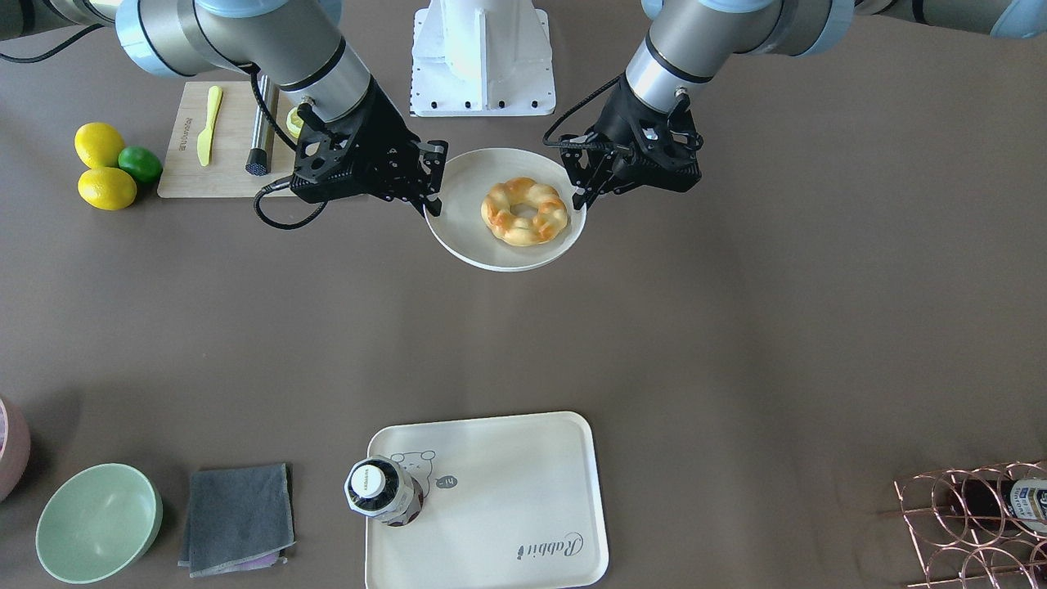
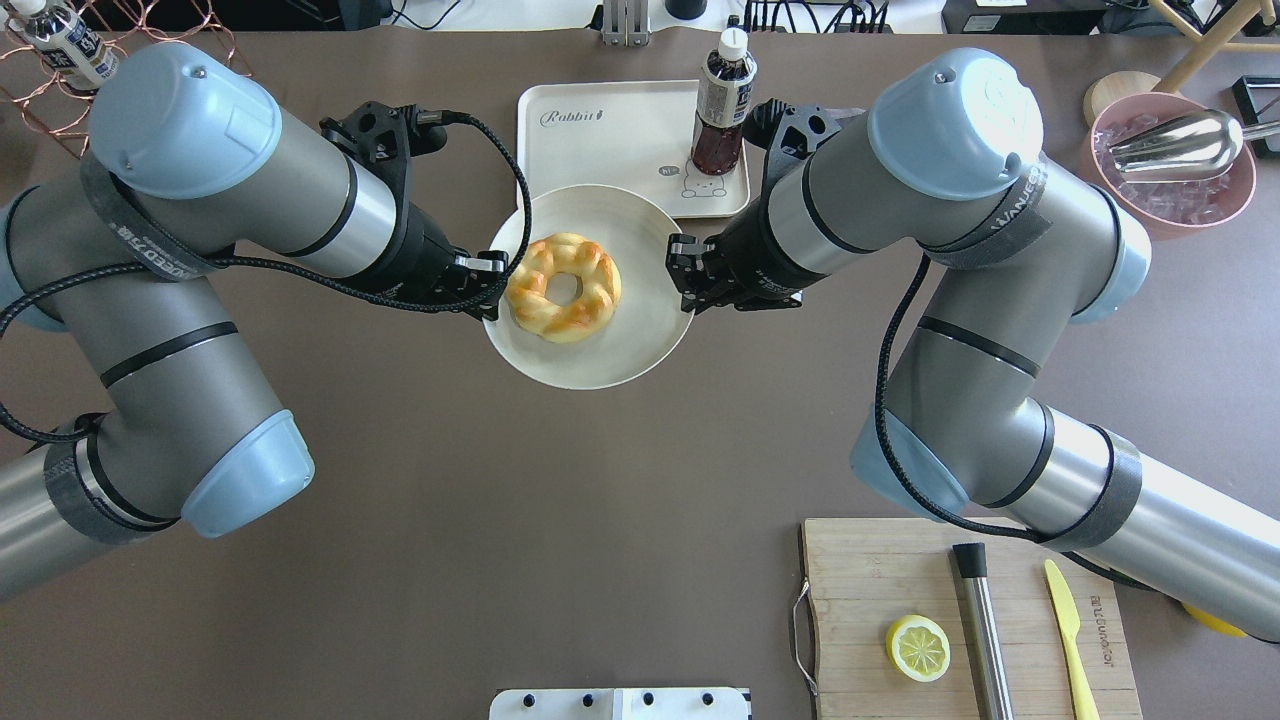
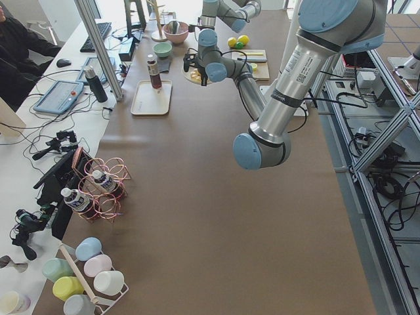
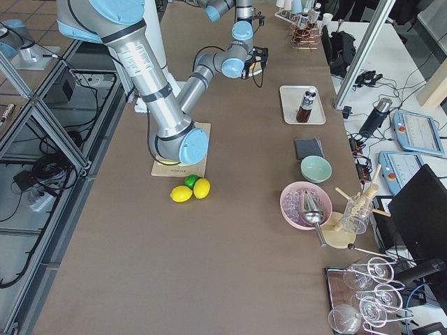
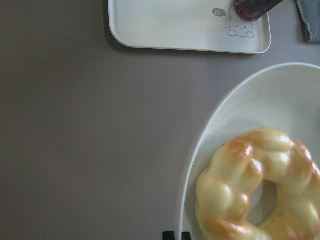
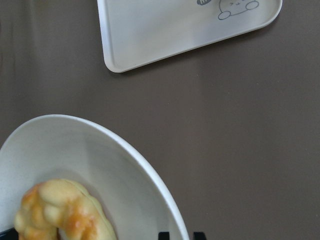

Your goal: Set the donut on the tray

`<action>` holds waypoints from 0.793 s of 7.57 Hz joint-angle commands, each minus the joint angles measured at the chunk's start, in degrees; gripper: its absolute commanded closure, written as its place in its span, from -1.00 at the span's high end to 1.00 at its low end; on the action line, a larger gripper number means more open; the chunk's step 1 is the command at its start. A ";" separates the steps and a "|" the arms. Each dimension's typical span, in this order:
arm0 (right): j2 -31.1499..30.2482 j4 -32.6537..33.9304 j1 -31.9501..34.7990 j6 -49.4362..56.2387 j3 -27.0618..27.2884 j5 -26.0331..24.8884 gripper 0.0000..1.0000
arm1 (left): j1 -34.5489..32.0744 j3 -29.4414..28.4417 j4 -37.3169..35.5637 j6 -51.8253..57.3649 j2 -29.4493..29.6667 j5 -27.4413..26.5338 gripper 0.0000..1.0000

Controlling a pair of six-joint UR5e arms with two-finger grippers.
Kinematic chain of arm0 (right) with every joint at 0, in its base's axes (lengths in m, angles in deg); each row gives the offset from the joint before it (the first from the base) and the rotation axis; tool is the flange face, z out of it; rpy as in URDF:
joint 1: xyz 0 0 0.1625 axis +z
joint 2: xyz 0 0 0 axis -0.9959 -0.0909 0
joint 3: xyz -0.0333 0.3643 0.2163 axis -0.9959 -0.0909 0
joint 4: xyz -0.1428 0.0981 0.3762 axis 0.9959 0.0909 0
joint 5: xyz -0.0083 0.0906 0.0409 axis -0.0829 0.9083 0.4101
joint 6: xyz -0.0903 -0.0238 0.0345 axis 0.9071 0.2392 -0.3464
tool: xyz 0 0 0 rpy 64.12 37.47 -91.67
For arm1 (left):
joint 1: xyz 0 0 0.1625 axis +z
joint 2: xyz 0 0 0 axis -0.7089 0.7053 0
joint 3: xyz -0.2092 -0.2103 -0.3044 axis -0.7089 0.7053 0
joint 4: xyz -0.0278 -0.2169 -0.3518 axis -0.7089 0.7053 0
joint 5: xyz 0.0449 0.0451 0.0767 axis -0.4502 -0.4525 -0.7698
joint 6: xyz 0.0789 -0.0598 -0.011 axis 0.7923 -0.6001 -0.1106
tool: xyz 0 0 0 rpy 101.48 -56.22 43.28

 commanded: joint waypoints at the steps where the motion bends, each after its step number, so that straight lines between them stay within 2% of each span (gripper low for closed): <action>1: 1.92 -0.66 -0.45 -6.75 -0.59 -0.08 1.00 | 0.06 -0.11 -0.15 -0.06 -0.16 0.05 -1.00; 3: 2.11 -0.66 -0.28 -7.51 -0.42 0.09 1.00 | 0.06 -0.37 -0.33 -0.14 -0.16 -0.21 -1.00; 6: 0.71 -0.39 3.74 -7.51 0.01 6.66 1.00 | -0.38 -2.30 -0.59 0.38 -2.52 -0.04 -1.00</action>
